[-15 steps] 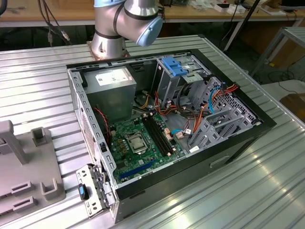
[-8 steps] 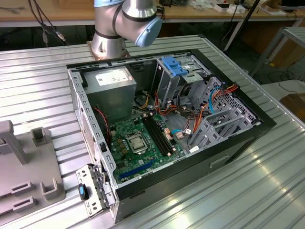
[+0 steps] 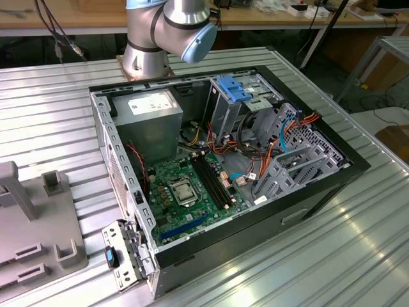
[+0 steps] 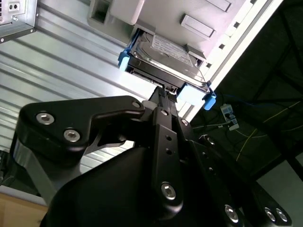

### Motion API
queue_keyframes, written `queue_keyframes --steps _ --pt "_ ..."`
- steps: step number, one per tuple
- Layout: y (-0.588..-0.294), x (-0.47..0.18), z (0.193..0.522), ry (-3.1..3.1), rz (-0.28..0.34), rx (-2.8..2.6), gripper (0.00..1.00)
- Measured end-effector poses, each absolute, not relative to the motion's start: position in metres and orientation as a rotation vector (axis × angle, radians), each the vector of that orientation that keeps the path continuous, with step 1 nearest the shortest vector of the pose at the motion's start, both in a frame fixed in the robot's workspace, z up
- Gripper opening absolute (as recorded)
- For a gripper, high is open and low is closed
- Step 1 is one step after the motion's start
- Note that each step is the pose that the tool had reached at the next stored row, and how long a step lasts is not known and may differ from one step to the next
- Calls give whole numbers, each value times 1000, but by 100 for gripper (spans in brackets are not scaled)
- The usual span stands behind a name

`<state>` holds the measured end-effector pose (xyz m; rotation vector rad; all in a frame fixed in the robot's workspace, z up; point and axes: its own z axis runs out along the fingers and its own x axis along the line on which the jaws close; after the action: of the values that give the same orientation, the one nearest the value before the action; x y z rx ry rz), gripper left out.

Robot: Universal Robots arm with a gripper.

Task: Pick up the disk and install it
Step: 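Pick up the disk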

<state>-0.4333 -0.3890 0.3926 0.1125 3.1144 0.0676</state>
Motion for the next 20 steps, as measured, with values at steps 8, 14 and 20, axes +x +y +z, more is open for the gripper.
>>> queue_keyframes --steps 8,14,20 --pt "-389 -434 393 3117 69 43 11" --pt "-389 -433 393 3112 72 -236 11" --pt "-389 -433 393 3083 74 -516 11"
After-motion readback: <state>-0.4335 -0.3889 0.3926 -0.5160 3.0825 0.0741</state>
